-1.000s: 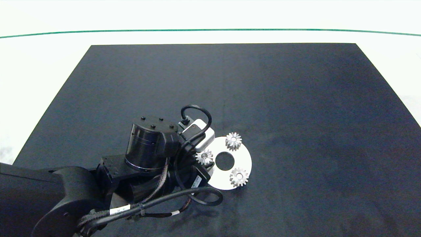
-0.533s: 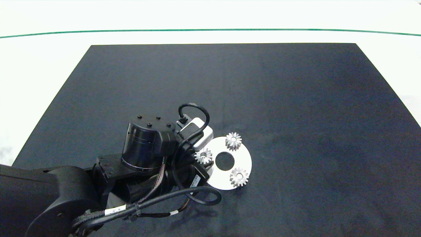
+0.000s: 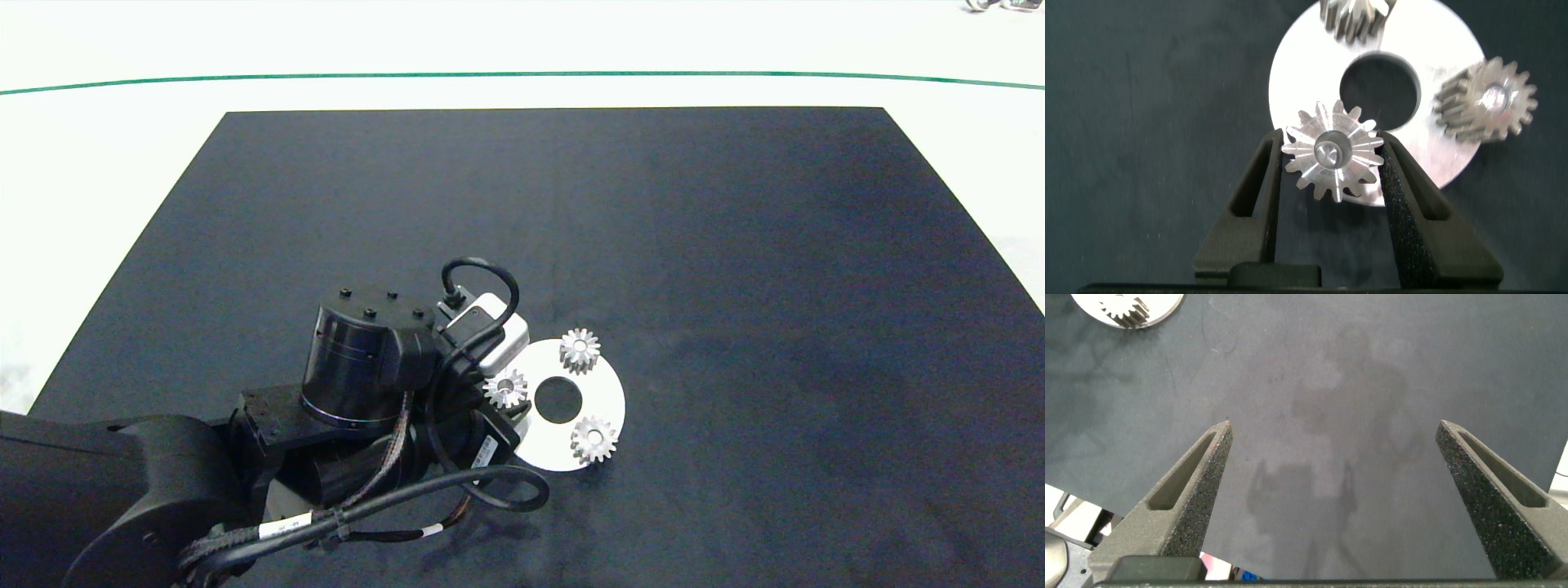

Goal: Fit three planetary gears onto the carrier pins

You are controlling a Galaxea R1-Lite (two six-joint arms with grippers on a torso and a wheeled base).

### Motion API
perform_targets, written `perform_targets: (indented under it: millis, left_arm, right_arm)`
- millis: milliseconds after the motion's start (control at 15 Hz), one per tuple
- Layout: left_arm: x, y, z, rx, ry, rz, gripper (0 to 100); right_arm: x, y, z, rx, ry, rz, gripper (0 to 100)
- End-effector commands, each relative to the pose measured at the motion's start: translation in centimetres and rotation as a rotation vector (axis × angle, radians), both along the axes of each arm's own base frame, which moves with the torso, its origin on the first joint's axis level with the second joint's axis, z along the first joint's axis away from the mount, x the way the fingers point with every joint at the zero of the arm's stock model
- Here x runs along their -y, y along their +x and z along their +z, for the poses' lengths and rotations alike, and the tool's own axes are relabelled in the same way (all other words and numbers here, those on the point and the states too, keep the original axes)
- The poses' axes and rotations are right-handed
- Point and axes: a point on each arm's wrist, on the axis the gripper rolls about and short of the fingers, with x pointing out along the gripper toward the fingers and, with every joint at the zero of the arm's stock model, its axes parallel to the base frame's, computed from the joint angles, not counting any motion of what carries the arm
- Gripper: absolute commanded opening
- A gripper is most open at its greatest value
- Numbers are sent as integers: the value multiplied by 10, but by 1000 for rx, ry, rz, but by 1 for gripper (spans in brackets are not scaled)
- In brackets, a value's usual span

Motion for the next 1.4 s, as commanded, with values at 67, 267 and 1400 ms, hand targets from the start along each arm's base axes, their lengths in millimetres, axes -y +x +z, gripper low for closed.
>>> perform_targets:
  millis: [67,267,1400]
  left_arm:
    - [2,2,-5,-1,3,1,7]
    - [3,2,-7,3,-1,-4,7]
    - [-1,1,-12,-9,11,0,7]
  right_arm:
    - [0,0,0,0,-2,1,100]
    - [0,0,0,-2,-3,1,100]
    - [0,0,-1,-2,-3,1,100]
